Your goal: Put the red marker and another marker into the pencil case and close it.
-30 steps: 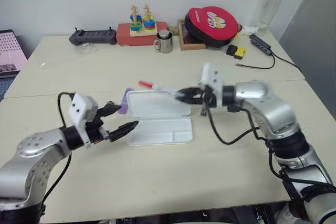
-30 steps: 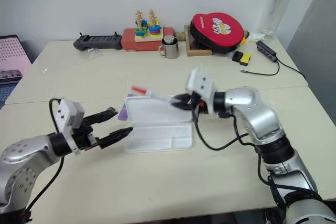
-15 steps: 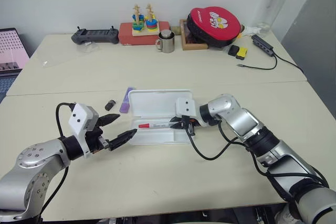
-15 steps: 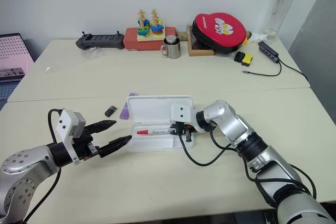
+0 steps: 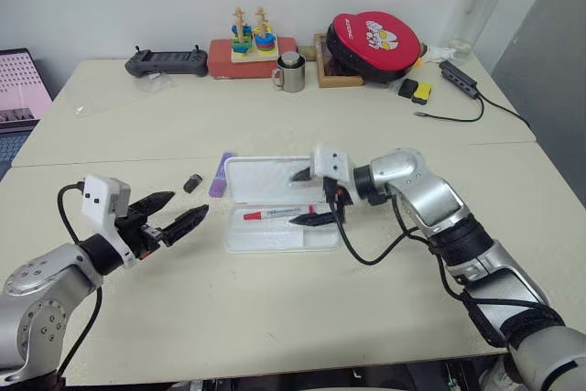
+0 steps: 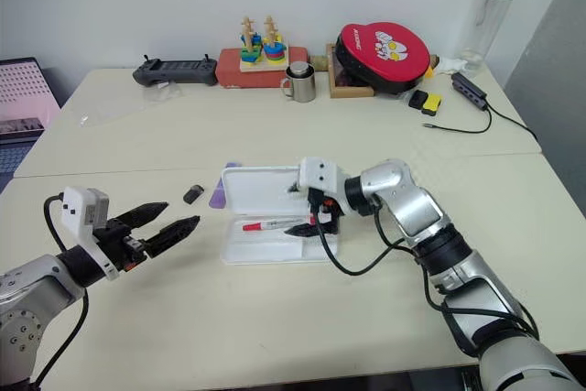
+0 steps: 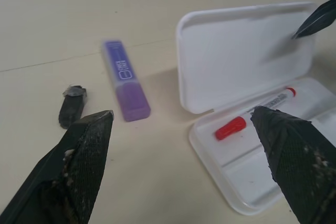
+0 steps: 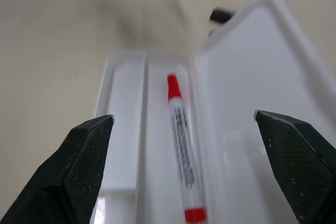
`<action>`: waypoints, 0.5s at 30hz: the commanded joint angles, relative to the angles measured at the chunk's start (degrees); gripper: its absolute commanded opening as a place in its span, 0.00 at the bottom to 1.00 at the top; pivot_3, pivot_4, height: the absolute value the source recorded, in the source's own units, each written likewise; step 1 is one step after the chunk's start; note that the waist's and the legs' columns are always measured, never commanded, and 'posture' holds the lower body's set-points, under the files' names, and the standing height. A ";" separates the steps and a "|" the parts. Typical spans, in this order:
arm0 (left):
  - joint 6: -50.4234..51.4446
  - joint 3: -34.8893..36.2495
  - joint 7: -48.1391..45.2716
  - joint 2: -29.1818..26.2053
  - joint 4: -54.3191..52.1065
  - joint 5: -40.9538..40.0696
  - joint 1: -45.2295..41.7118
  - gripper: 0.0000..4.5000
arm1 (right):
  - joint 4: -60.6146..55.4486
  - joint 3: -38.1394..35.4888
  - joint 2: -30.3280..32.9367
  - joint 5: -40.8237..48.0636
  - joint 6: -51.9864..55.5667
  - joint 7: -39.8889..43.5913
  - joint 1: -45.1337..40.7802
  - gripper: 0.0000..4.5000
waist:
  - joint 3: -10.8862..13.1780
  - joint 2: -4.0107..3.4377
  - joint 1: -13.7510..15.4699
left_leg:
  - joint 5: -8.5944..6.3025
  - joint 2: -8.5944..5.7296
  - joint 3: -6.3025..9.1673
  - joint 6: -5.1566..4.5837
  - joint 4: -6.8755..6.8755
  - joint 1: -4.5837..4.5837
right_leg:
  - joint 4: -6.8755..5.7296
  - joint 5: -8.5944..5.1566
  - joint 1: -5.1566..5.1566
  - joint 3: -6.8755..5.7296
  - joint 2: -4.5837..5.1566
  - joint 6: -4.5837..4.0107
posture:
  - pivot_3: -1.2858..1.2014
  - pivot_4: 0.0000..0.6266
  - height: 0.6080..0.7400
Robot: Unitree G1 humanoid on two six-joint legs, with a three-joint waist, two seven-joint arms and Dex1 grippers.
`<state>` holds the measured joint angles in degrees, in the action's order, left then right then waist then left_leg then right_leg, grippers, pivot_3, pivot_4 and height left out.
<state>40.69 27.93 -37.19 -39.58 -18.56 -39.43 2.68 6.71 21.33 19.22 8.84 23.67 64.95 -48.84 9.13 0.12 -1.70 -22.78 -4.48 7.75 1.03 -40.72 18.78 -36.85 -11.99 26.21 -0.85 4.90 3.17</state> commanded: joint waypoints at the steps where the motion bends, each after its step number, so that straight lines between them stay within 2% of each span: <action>1: -2.19 -2.79 2.48 -0.35 2.72 4.48 -2.50 1.00 | -3.09 -3.47 -0.55 1.87 1.06 -2.06 -2.17 0.98 | 0.00 0.00 0.05 | 0.00 -0.02 0.00 0.00 0.00 -0.01 | -0.01 0.00 -0.01 0.00 0.00 0.00 | 0.52 0.24 1.00; 7: -3.29 -9.15 3.16 -1.48 9.26 10.89 -6.62 1.00 | -5.34 -5.48 -0.82 2.85 2.82 -5.18 -3.38 0.98 | -0.01 0.01 -0.07 | 0.00 -0.06 -0.01 0.00 0.00 0.01 | -0.02 0.00 0.02 -0.06 0.02 0.00 | 0.52 0.24 1.00; 15: -4.60 -13.98 1.49 -0.45 13.60 13.84 -12.06 1.00 | -7.65 -6.31 -0.55 2.94 4.50 -7.13 -2.92 0.98 | -0.01 0.01 -0.05 | 0.00 -0.06 0.00 0.00 -0.01 0.01 | -0.02 0.00 0.03 -0.09 0.02 0.00 | 0.52 0.24 1.00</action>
<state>37.19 14.71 -35.12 -39.99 -4.73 -26.36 -7.89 1.79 16.81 18.70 10.40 28.00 58.55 -50.50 9.12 0.13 -1.75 -22.78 -4.55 7.75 1.03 -40.73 18.79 -36.88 -11.98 26.24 -0.93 4.92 3.17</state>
